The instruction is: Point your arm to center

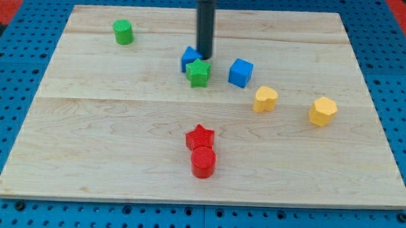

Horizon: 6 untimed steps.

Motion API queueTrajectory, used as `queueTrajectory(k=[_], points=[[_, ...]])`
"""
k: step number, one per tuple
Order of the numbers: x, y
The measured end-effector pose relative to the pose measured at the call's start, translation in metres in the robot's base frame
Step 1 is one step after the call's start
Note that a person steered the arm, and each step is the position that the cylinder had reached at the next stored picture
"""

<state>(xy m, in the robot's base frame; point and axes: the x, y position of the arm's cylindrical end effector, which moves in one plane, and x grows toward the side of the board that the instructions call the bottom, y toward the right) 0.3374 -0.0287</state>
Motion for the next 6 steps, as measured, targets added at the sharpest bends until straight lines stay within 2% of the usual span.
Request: queueTrajectory(k=[1,3,4,6], points=[[0.040,-0.037],[0.079,-0.048],[0.078,-0.027],[0.071,0.097]])
